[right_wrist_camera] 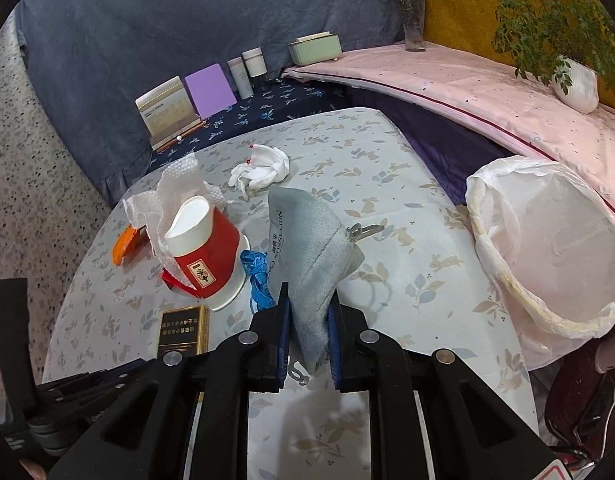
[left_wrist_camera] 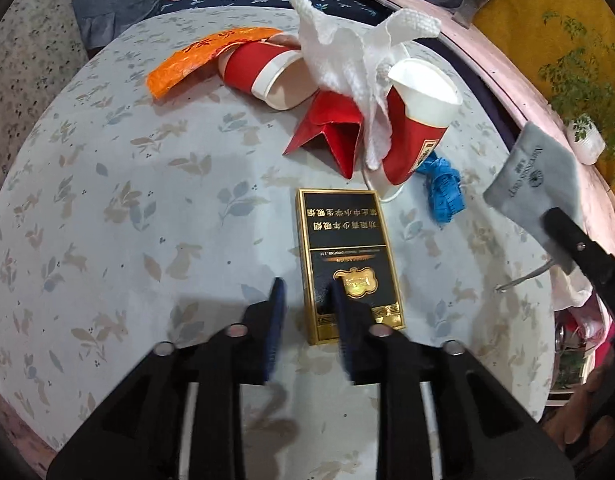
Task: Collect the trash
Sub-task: 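Close the left gripper on the black-and-gold cigarette box and lift it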
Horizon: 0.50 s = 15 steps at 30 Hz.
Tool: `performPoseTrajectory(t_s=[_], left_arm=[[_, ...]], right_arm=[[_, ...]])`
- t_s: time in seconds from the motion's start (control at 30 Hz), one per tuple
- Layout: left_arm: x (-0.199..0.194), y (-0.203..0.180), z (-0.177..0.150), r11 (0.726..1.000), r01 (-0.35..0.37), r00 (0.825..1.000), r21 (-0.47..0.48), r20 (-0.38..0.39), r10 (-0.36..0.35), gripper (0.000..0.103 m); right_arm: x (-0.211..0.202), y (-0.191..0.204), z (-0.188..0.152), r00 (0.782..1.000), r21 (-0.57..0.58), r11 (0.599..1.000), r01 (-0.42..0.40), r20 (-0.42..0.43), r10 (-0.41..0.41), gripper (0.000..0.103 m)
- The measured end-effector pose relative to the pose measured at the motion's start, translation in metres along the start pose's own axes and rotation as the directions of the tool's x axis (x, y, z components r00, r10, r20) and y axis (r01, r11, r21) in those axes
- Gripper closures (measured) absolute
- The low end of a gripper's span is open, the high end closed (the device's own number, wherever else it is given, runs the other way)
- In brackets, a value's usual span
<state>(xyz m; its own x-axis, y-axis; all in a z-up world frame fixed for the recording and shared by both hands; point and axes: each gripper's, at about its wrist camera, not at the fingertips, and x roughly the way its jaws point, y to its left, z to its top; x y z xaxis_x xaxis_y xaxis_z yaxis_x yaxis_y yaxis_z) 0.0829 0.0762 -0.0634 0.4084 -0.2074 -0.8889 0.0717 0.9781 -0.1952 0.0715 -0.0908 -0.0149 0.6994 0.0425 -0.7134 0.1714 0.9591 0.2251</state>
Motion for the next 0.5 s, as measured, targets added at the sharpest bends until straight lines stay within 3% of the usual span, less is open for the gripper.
performPoseTrajectory(t_s=[0.03,0.1,0.17,0.33,0.4,0.43,0.5], left_arm=[[-0.001,-0.001,0.000,1.000,-0.002,1.000,0.000,0.005,0.002,0.054],[-0.005,-0.004,-0.001,1.000,-0.010,1.000,-0.011,0.025,0.011,0.019],[-0.007,-0.007,0.001,1.000,-0.018,0.998,-0.019,0.054,0.019,0.012],[0.023,-0.020,0.010,0.997,-0.071,0.997,0.013,-0.003,0.071,0.013],[0.029,-0.025,0.010,0.993,-0.114,0.993,0.036,0.020,0.113,0.015],[0.029,-0.027,0.009,0.990,-0.130,0.991,0.052,0.030,0.128,0.018],[0.029,-0.031,0.010,0.985,-0.147,0.989,0.085,0.046,0.144,0.038]], right_arm=[[-0.001,-0.001,0.000,1.000,0.002,1.000,0.000,-0.001,0.000,0.088],[-0.001,-0.004,-0.001,1.000,0.007,1.000,0.001,-0.002,-0.001,0.088],[-0.001,-0.006,-0.002,1.000,0.013,1.000,0.002,-0.004,-0.002,0.088],[0.001,-0.008,-0.002,1.000,0.017,1.000,0.002,-0.005,-0.002,0.088],[0.002,-0.009,-0.003,1.000,0.017,1.000,0.002,-0.006,-0.002,0.088],[0.002,-0.010,-0.003,1.000,0.018,1.000,0.003,-0.008,-0.003,0.088],[0.004,-0.012,-0.003,1.000,0.021,1.000,0.004,-0.010,-0.003,0.088]])
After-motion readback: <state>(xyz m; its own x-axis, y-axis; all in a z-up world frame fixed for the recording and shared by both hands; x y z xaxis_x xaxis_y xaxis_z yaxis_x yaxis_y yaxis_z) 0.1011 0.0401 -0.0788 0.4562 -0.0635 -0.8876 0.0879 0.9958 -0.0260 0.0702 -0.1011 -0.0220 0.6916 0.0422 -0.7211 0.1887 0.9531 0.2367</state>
